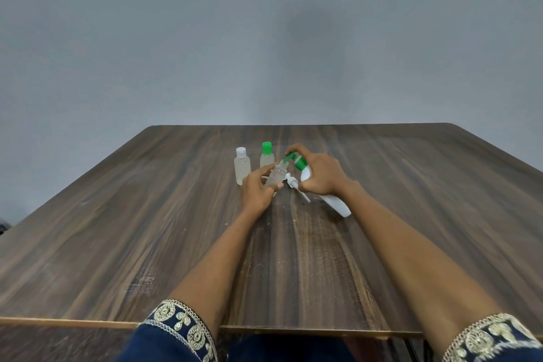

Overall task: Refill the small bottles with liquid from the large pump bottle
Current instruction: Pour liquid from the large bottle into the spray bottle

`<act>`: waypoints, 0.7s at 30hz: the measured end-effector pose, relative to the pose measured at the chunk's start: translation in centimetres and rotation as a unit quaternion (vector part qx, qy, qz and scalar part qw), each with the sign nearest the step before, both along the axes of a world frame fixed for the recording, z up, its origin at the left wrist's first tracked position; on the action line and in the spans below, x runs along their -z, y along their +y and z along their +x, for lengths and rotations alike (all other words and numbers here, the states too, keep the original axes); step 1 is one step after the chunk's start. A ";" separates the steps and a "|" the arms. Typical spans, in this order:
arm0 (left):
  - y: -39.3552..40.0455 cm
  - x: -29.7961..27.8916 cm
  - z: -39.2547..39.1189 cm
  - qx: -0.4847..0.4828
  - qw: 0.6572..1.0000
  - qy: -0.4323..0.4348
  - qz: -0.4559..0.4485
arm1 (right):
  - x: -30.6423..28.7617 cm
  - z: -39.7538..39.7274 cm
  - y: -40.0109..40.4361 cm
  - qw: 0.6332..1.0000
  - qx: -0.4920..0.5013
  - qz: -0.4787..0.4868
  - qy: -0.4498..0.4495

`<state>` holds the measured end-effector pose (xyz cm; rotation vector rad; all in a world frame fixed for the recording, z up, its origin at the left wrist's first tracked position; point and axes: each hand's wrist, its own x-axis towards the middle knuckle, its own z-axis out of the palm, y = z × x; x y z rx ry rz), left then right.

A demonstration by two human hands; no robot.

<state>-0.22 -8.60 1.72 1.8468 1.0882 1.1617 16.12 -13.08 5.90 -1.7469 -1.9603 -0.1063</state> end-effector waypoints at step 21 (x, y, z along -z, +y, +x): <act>0.6 0.3 0.0 -0.017 1.000 0.009 -0.001 | -0.7 -0.3 0.2 0.999 0.001 -0.007 -0.036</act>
